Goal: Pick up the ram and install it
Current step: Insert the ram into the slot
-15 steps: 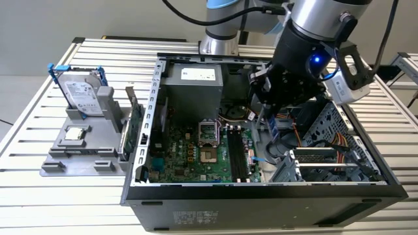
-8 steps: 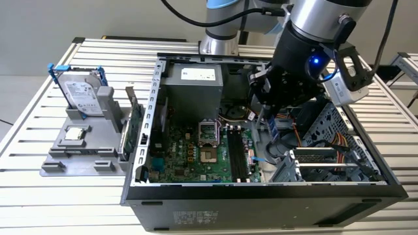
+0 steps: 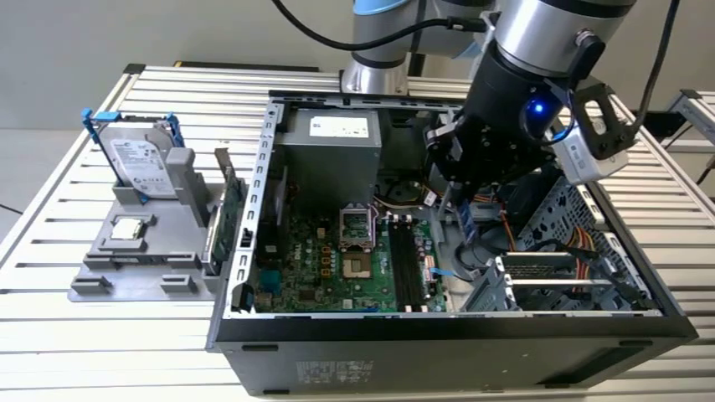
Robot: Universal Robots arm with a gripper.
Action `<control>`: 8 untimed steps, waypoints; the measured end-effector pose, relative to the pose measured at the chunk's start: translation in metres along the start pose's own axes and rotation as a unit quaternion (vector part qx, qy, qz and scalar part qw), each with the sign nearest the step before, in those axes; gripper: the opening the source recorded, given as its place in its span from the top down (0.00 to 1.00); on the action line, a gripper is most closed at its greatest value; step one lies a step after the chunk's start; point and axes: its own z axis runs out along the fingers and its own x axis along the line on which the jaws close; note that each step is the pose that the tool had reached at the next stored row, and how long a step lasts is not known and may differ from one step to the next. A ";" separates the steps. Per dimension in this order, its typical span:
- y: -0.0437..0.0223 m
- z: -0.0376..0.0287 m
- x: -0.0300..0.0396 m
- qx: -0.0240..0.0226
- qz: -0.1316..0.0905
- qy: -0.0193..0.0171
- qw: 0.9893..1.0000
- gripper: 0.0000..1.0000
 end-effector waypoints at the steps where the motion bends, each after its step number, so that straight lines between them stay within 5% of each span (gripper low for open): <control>1: 0.0000 0.0003 0.0000 0.000 0.000 0.000 1.000 1.00; 8: -0.0001 0.0027 -0.0001 0.000 0.000 -0.003 1.000 1.00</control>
